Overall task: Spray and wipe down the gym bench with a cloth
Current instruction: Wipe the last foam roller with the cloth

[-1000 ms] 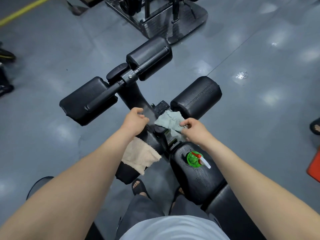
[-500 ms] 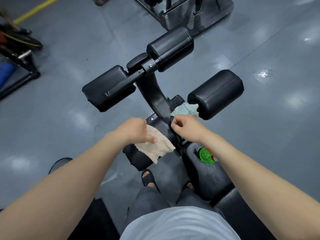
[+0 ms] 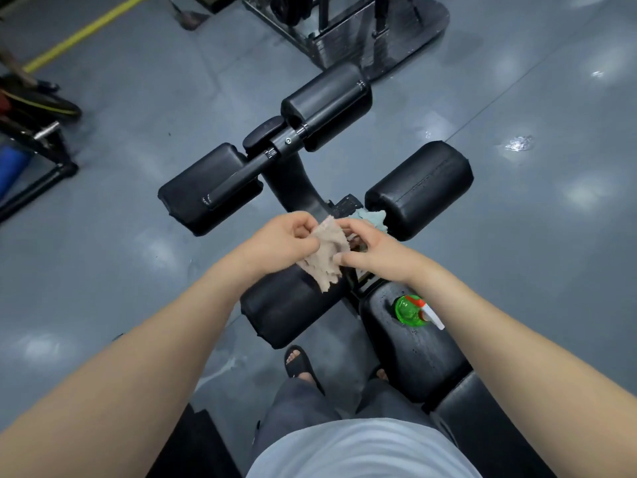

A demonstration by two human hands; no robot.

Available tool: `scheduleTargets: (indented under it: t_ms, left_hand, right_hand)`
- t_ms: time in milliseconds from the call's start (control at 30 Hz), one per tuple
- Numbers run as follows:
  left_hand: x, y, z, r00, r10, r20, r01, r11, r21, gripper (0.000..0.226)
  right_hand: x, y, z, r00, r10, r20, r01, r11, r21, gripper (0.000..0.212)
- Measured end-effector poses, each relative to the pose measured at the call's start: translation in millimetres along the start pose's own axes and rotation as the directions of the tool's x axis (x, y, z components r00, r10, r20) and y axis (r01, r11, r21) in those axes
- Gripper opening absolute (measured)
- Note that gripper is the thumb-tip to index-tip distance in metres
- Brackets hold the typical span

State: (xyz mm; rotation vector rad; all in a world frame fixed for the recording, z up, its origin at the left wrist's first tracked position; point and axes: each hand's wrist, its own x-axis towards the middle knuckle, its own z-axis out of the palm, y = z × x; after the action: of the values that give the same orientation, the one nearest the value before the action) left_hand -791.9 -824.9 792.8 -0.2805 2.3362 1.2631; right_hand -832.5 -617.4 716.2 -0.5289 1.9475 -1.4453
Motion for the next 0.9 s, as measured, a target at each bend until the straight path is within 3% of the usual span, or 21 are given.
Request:
scheduleTargets:
  t_ms: [100, 200, 333, 433, 533, 667, 733, 900]
  left_hand:
    - [15.7, 15.2, 7.7, 0.999, 0.037, -0.028, -0.038, 0.997, -0.063, 0.011]
    - [39.4, 22.3, 26.3, 0.993, 0.058, -0.106, -0.049, 0.996, 0.079, 0.006]
    - [69.6, 21.3, 55.1, 0.977, 0.118, -0.176, -0.067, 0.96, 0.271, 0.003]
    - [88.9, 12.2, 69.3, 0.967, 0.246, -0.062, -0.185, 0.85, 0.493, 0.029]
    - [95.3, 3.2, 79.6, 0.962, 0.263, 0.071, -0.253, 0.768, 0.588, 0.046]
    - [94.3, -3.9, 77.8, 0.938, 0.334, 0.091, -0.321, 0.744, 0.586, 0.027]
    - [90.0, -8.6, 71.5, 0.935, 0.337, 0.109, -0.335, 0.741, 0.581, 0.024]
    - [80.1, -14.7, 58.0, 0.971, 0.228, 0.073, -0.231, 0.817, 0.528, 0.023]
  right_hand:
    - [-11.4, 0.1, -15.8, 0.994, 0.0, -0.11, 0.005, 0.999, 0.047, 0.022]
    - [-27.1, 3.8, -30.5, 0.978, 0.011, -0.209, 0.031, 0.98, 0.196, 0.009]
    - [-47.9, 18.6, -54.5, 0.924, 0.177, -0.339, -0.077, 0.954, 0.29, 0.011]
    - [-60.6, 35.5, -72.6, 0.875, 0.27, -0.401, -0.167, 0.947, 0.274, 0.016]
    - [-65.1, 43.6, -82.0, 0.838, 0.307, -0.451, -0.181, 0.937, 0.3, 0.015]
    - [-59.5, 50.0, -87.1, 0.809, 0.355, -0.467, -0.198, 0.915, 0.352, 0.004]
    - [-55.2, 52.7, -87.5, 0.811, 0.362, -0.461, -0.196, 0.909, 0.368, 0.011]
    - [-44.0, 50.4, -86.1, 0.799, 0.375, -0.471, -0.151, 0.882, 0.446, 0.017]
